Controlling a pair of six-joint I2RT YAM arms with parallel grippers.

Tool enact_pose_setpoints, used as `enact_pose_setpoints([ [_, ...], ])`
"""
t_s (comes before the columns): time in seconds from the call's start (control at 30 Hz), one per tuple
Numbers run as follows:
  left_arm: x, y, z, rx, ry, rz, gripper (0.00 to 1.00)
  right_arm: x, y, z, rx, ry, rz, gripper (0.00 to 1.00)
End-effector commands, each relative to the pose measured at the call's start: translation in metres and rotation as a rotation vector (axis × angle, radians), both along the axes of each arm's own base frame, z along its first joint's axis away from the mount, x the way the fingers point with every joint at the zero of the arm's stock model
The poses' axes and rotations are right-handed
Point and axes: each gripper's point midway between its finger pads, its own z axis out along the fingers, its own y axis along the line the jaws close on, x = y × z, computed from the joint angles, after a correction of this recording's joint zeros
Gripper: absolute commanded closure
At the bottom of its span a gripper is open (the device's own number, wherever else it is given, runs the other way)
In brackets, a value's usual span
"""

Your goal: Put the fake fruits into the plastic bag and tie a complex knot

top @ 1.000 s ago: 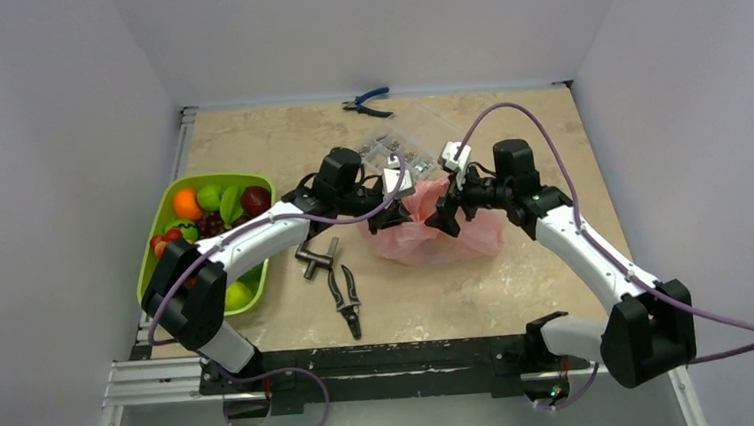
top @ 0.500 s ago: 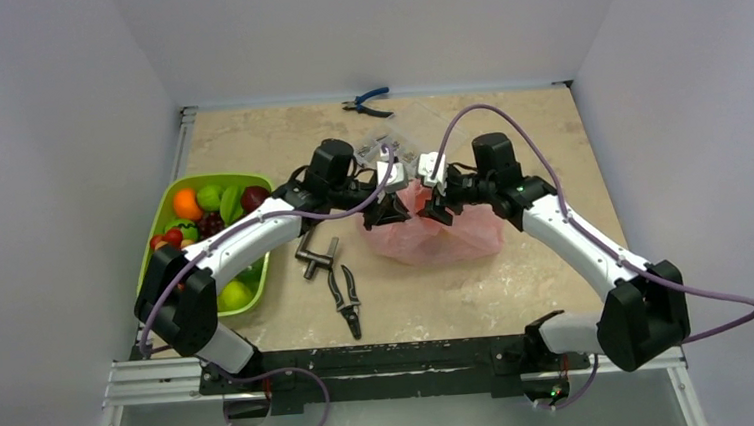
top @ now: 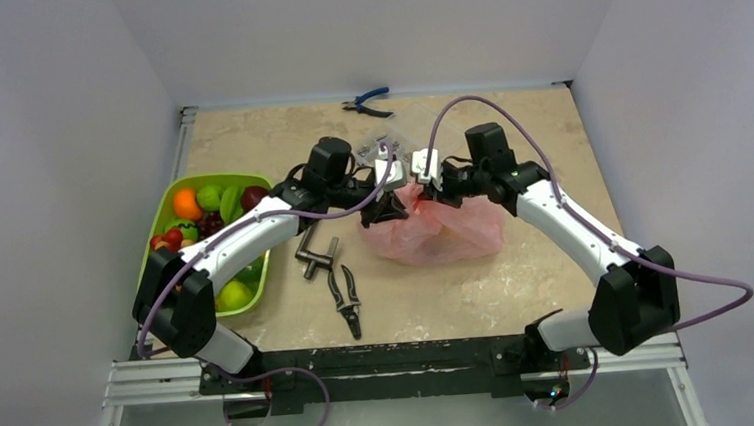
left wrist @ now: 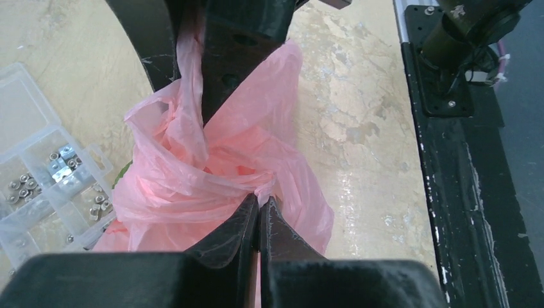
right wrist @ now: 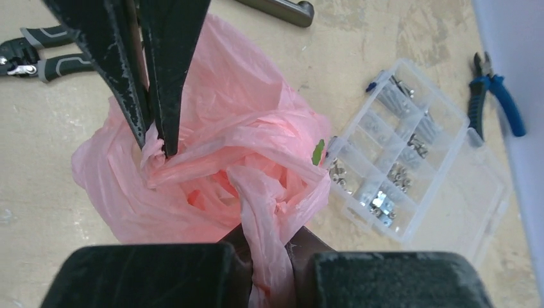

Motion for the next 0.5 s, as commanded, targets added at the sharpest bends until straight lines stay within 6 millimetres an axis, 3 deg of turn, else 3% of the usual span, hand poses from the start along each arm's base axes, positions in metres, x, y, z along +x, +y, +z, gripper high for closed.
enact_pose_setpoints([
  [0.0, 0.009, -0.006, 0.001, 0.052, -0.090, 0.045, 1.00, -0.001, 0.012, 0.022, 0.115, 0.090, -0.050, 1.00],
  [0.1, 0.010, -0.012, -0.013, 0.092, -0.137, 0.076, 1.00, -0.012, 0.017, 0.025, 0.191, 0.183, -0.089, 1.00],
  [0.3, 0.059, -0.005, -0.048, 0.182, -0.097, 0.389, 1.00, -0.033, 0.023, 0.035, 0.342, 0.390, -0.171, 1.00],
  [0.47, 0.081, 0.007, -0.028, -0.015, 0.027, 0.518, 1.00, -0.053, 0.024, 0.028, 0.395, 0.556, -0.224, 1.00],
])
